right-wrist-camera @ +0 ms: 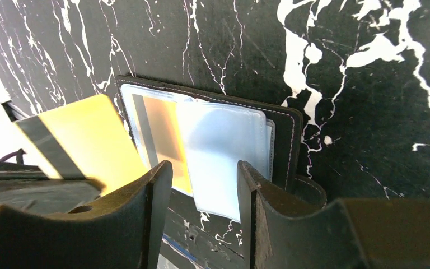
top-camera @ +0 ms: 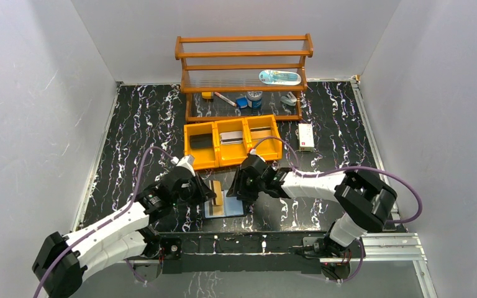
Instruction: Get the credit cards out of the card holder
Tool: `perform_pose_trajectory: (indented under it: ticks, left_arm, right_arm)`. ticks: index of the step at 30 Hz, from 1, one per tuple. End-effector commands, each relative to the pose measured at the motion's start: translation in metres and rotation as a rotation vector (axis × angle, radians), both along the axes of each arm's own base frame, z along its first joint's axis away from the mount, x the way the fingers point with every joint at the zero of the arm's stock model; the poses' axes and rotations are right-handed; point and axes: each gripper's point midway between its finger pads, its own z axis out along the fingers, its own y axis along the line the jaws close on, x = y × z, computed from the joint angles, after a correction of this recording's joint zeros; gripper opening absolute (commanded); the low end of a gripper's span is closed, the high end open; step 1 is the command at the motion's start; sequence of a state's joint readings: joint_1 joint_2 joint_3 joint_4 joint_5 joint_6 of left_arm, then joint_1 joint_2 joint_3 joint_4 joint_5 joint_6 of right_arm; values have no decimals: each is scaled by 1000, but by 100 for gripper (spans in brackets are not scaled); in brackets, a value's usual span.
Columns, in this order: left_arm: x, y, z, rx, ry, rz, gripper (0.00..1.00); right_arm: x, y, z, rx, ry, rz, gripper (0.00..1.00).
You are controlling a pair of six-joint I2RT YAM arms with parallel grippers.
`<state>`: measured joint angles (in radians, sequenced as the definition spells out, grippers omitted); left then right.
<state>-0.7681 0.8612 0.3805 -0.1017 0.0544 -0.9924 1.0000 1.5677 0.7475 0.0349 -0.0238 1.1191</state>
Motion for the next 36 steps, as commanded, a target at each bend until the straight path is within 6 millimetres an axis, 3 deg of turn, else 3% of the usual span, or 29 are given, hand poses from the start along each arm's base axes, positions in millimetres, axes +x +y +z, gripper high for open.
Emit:
perform_pose_trajectory:
  ticks: [1,8,13,16,19,21,28,33,36]
  left_arm:
    - [10,22,21,97,-73,54,0]
    - [14,49,33,205,-93,140,0]
    - [8,64,36,213,-92,190,0]
    - [5,69,41,201,-99,209,0]
    - [4,67,48,179,-108,203,0]
    - [4,63,52,165,-109,186,0]
    - [15,45,67,159,-114,142,0]
    - [27,27,82,140,-138,84,0]
    - [35,10,96,43,-143,18,0]
  right_arm:
    - [13,4,33,-24,-94,38,55]
    - [5,39,46,129,-51,120,55]
    - [-10,62,40,197,12,219,55]
    - [-15,63,27,170,51,242,55]
    - [-12,44,8,57,71,169,55]
    - [-8,32,7,-5,61,134,55]
    - [6,19,57,4,-86,112,58]
    - [36,-18,78,-47,-186,-27,62]
    - [54,-37,96,8,-247,-112,64]
